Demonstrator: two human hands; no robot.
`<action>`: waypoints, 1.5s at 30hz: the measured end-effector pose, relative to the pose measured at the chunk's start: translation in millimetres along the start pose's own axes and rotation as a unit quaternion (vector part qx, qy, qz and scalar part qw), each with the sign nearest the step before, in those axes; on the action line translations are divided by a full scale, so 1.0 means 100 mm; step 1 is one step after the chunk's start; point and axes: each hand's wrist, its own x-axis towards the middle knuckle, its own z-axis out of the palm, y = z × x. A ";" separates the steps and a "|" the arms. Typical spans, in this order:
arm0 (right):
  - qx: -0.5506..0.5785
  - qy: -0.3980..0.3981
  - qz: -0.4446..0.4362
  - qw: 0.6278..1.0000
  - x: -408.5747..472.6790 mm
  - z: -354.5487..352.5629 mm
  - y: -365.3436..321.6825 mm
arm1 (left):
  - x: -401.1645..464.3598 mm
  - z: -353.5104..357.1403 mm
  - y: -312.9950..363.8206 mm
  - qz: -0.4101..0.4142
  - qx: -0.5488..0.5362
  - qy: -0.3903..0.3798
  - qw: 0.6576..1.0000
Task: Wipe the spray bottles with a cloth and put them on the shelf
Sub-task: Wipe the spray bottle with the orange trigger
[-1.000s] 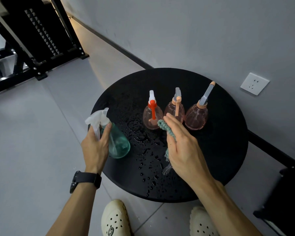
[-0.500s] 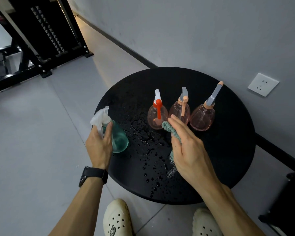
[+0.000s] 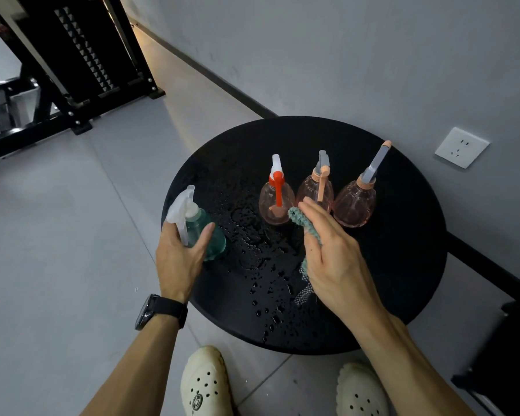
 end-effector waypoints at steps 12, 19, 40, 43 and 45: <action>-0.005 0.006 0.012 1.000 -0.03 -0.06 -0.03 | -0.16 -0.34 0.71 0.163 -0.041 0.148 0.975; 0.000 0.014 0.016 1.000 -0.02 -0.09 -0.03 | -0.13 0.01 1.12 0.212 -0.077 0.021 0.974; 0.005 0.011 0.039 0.999 0.03 -0.16 0.08 | 0.58 0.87 1.01 0.018 -0.074 -0.295 0.952; 0.005 0.006 0.039 0.999 0.04 -0.14 0.07 | 0.63 0.88 1.01 0.049 -0.038 -0.295 0.954; 0.004 0.009 0.037 0.999 0.04 -0.13 0.07 | 0.63 0.87 0.99 0.061 -0.026 -0.293 0.954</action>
